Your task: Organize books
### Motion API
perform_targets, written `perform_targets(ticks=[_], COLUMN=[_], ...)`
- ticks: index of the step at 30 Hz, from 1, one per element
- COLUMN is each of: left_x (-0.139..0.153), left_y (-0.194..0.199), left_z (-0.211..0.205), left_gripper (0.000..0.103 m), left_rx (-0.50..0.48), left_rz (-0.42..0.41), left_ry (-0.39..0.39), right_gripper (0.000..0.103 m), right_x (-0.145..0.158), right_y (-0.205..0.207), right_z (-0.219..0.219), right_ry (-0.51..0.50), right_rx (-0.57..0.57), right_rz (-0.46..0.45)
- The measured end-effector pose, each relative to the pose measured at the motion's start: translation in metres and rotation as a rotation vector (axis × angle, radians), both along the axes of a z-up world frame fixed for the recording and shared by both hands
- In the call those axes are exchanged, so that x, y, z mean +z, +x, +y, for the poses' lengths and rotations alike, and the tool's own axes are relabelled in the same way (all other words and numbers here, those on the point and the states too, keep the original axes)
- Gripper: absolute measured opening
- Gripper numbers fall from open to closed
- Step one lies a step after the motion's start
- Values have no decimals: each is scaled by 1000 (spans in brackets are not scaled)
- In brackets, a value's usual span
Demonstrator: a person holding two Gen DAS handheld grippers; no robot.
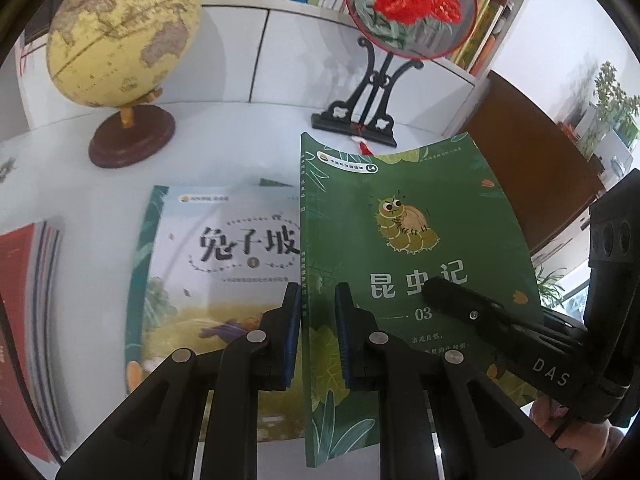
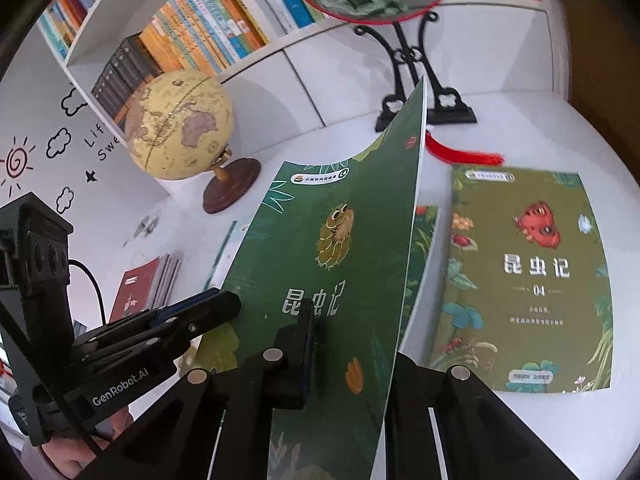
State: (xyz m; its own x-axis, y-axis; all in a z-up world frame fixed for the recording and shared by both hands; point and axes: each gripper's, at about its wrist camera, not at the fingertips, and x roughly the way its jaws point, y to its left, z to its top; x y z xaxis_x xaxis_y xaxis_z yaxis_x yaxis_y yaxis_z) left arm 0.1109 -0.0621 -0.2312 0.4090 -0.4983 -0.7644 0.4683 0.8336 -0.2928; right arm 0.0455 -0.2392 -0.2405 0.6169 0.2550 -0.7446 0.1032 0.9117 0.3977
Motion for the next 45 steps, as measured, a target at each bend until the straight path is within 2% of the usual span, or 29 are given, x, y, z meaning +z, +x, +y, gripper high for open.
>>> perform_targets(ticks=[6,19,39,45], left_x=[9,32,48,50], left_y=[0,6,20,26], left_z=[16,66,146,182], left_gripper=[13,13,13,13], left_rx=[9,76,155,195], left_rz=[-33,-62,-74,-81], left_ry=[25,-8,-49,-37], right_gripper=[13,13,13,13], right_x=[12,42,70,73], right_y=[6,19,36,48], right_z=[14,62,140,170], right_ry=[0,-16,-34,-38], right_rx=[11,64,118,149], right_rz=[-16,-63,-102,-109])
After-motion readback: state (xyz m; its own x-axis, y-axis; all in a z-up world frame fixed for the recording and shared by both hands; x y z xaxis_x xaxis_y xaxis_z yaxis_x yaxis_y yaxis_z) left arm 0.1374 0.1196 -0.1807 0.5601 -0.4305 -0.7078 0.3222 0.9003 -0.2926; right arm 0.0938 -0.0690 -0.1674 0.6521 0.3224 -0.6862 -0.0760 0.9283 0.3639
